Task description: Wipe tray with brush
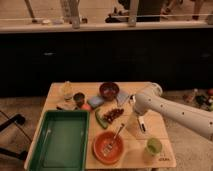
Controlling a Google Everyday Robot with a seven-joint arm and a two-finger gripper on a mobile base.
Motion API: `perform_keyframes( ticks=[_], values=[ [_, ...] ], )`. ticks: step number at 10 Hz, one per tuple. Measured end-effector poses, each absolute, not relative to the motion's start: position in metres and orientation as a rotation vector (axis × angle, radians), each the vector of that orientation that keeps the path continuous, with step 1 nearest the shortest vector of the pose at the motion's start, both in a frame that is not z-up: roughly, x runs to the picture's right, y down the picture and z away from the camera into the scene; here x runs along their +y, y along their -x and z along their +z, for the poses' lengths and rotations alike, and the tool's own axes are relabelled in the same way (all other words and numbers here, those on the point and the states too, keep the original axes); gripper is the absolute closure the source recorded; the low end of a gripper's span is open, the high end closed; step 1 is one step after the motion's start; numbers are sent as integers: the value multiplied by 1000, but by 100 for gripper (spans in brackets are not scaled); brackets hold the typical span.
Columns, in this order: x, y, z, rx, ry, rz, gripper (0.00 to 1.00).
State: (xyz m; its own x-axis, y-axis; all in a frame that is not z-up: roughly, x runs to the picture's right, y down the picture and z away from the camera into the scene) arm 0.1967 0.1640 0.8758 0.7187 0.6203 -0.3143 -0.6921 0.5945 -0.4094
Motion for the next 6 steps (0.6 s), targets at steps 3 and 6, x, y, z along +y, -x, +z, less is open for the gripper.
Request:
perform_keyframes(
  ticks=[3,6],
  values=[
    [173,-207,888,180,573,881,21],
    [178,-213,889,183,594,926,45]
  ],
)
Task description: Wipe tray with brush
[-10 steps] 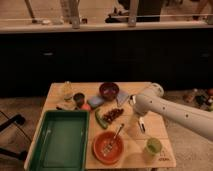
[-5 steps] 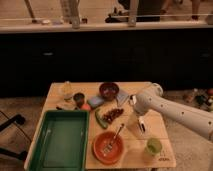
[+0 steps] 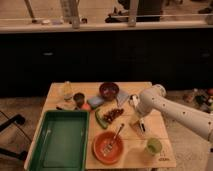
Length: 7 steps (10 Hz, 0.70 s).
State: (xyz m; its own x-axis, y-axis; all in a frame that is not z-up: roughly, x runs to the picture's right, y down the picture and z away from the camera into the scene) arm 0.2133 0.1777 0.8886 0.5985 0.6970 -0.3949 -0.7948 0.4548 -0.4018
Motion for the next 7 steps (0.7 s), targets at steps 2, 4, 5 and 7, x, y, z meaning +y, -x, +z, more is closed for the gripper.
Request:
perform_keyframes(
  ticks=[2,4,5,7],
  values=[
    [178,-214,888,166,603,942,64],
    [180,-219,888,142,631,971,87],
    [183,-221,889,142,641,980,95],
    [184,-221,888,145,645,977,100]
  ],
)
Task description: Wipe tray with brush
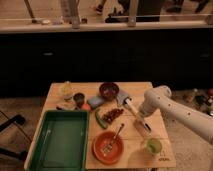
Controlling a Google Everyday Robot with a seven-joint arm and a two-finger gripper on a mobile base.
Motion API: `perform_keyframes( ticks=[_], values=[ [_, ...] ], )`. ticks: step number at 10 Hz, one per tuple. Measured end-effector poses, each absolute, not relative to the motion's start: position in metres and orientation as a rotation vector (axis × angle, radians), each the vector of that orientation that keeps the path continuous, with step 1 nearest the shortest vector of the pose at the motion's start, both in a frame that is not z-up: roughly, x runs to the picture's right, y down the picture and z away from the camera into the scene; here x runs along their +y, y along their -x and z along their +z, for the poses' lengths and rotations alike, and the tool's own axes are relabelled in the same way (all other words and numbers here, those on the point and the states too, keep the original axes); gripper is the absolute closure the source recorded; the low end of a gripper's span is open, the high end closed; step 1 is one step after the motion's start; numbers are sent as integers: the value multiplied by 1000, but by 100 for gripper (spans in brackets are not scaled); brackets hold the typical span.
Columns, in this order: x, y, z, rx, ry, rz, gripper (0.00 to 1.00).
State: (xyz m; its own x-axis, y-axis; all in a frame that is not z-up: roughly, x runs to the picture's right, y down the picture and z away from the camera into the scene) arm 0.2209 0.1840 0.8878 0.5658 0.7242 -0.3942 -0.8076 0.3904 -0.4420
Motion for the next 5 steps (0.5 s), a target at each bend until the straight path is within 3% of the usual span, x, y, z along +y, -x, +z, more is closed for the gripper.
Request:
perform_keyframes(
  ticks=[5],
  values=[
    [170,-225,876,74,615,979,100]
  ],
)
